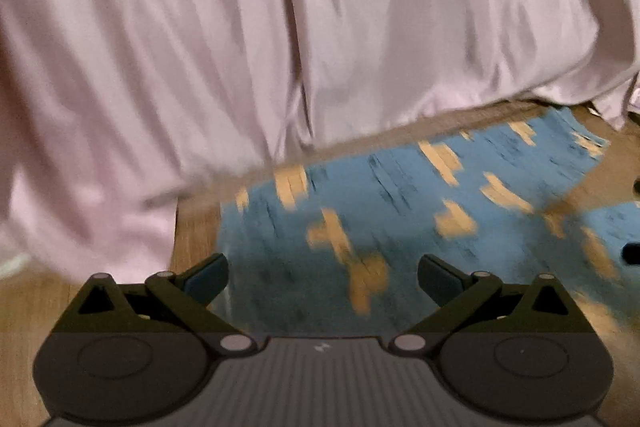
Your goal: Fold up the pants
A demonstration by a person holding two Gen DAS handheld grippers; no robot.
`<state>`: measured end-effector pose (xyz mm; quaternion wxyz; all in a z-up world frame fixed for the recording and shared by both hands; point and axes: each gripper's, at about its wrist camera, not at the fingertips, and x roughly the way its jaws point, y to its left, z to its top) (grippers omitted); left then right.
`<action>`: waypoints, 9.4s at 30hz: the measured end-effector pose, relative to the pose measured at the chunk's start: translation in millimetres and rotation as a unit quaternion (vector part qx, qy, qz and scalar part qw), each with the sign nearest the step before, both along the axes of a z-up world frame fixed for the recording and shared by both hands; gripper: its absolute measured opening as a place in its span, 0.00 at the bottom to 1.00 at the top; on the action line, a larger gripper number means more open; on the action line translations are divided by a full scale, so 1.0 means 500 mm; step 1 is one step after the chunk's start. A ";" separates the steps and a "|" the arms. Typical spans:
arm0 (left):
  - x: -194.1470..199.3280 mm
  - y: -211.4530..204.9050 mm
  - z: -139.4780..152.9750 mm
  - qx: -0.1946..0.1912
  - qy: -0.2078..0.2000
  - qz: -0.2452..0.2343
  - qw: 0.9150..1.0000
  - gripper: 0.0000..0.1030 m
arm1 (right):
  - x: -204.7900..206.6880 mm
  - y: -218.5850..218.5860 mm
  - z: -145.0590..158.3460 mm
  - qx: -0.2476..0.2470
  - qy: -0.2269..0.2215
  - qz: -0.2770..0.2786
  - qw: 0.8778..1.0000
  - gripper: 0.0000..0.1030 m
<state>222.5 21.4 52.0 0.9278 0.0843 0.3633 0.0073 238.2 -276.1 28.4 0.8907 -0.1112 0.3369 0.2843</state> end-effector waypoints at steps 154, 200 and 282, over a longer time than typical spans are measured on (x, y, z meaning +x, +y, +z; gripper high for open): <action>-0.177 0.110 -0.117 0.115 -0.003 -0.214 0.970 0.01 | -0.168 -0.018 -0.014 -0.136 -0.167 0.148 0.965 0.00; -0.181 -0.113 0.002 -0.118 -0.024 -0.140 0.983 1.00 | -0.199 -0.175 0.131 -0.089 -0.069 -0.138 0.984 0.99; 0.002 -0.335 -0.111 -0.314 0.071 -0.201 0.925 0.01 | 0.191 -0.313 0.140 0.096 0.036 -0.223 0.970 0.01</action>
